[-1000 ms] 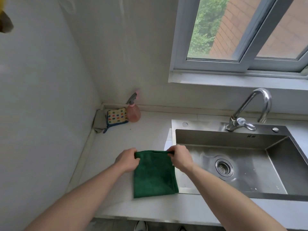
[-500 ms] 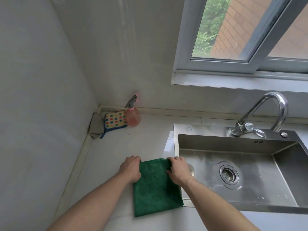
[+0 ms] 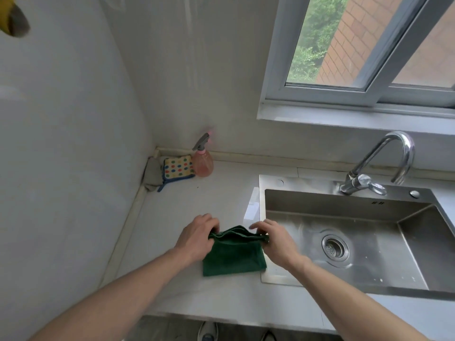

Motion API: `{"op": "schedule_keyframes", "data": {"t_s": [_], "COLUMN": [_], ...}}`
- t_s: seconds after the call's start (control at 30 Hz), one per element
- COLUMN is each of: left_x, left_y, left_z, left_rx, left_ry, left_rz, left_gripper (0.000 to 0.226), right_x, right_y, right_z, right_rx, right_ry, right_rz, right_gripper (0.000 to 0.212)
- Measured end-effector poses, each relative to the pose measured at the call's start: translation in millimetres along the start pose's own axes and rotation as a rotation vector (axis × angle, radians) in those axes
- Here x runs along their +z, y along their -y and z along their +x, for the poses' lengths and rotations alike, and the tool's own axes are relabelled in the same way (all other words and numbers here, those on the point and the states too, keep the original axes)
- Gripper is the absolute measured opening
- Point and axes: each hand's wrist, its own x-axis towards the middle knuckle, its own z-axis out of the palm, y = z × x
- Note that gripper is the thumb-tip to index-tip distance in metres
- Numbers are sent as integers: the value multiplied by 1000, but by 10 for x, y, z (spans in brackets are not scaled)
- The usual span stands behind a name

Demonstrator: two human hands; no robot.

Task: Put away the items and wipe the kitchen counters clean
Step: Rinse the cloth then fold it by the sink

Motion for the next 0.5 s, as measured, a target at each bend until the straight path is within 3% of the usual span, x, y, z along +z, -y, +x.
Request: {"op": "schedule_keyframes", "data": {"t_s": [0.1, 0.2, 0.5], "left_x": [171, 346, 490], "left_y": [-37, -53, -122], "left_z": [-324, -532, -615], "left_rx": [89, 101, -69], "left_ry": [61, 123, 357], "left_rz": [40, 64, 81], "left_gripper": [23, 23, 43], "right_x": [122, 233, 355], "right_y": [-82, -130, -66], "right_z": [-314, -539, -667], "right_rx": [-109, -108, 35], "right_ry": [23, 140, 246], "right_rz": [-97, -155, -237], "right_gripper": [41, 45, 47]}}
